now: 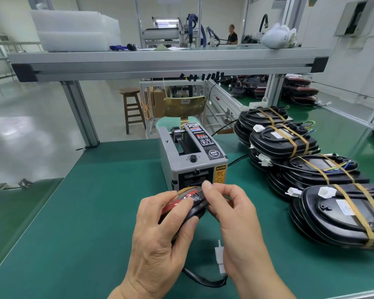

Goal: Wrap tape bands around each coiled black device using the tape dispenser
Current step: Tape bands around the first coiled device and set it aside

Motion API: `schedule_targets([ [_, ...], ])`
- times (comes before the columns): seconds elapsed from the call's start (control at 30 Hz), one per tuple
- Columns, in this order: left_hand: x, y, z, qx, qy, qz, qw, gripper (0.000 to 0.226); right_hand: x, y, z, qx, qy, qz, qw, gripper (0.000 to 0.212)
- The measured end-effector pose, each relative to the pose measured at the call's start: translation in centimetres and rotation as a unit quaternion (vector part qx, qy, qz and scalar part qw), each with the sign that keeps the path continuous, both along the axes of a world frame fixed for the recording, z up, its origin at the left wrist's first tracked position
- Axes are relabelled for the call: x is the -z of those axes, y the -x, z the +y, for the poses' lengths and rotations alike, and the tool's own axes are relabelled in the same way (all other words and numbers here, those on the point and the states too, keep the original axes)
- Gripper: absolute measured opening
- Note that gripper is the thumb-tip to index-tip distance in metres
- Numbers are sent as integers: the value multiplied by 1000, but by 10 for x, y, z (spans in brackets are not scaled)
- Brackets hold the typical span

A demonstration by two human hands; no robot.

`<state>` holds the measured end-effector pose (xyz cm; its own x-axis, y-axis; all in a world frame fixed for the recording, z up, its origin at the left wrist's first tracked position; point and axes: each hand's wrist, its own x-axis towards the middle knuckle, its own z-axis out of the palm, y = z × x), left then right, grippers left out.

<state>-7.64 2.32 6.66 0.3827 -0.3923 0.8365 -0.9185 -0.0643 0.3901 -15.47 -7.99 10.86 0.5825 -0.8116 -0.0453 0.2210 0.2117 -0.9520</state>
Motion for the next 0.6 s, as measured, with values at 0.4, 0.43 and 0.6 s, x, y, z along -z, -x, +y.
schedule_targets([
  [0.4, 0, 2, 2, 10, -8, 8, 1000, 30, 15, -8, 2, -5, 89, 11, 996, 18],
  [0.43, 0, 1, 2, 9, -6, 6, 1000, 30, 16, -8, 3, -2, 95, 11, 995, 14],
  [0.6, -1, 0, 2, 16, 9, 6, 1000, 31, 15, -8, 4, -18, 119, 36, 992, 13],
])
